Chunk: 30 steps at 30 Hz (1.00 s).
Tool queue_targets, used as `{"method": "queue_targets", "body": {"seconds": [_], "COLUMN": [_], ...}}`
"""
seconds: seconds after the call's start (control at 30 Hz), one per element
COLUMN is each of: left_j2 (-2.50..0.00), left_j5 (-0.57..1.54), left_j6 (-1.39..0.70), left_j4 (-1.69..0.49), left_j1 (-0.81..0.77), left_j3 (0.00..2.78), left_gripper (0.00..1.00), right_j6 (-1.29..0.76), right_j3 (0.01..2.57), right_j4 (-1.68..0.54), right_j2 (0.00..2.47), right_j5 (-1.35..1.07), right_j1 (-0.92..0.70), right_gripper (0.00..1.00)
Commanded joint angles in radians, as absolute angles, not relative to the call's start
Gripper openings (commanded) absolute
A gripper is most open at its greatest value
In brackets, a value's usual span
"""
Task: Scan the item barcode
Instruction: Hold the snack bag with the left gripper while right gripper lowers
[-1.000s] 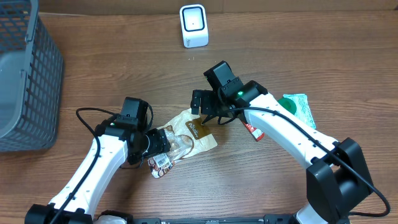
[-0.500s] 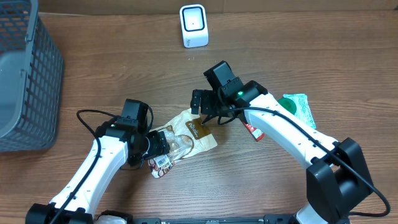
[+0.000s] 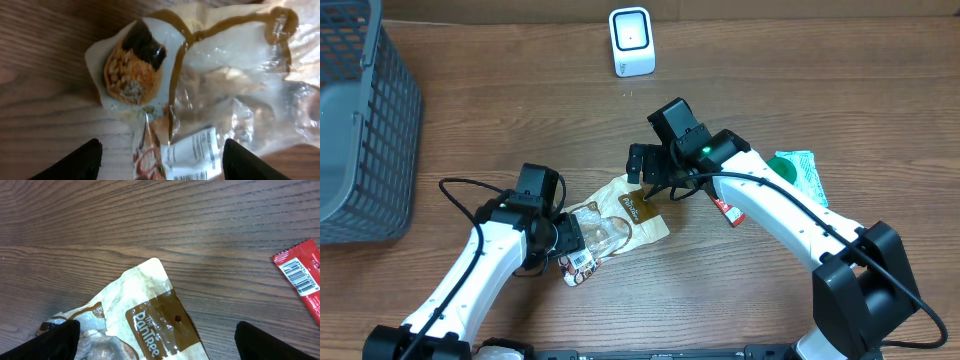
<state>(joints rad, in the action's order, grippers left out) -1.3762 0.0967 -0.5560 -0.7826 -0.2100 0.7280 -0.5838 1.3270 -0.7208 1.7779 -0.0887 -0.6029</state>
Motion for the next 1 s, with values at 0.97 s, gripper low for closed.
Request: {"method": "queue_targets", "body": {"seconds": [0.97], "left_j2": [-1.505], "left_j5": [0.131], "left_j6": [-0.553], "left_j4": [-0.6], "left_j1": [-0.217], "left_j3": [0.687], "left_gripper": [0.6], "right_j6": [-0.588], "right_j3": [1.248], "right_j4": [-0.693], "right_j2": [1.789], "right_j5": [-0.186], "right_j1": [-0.619], "right_gripper": [1.0]}}
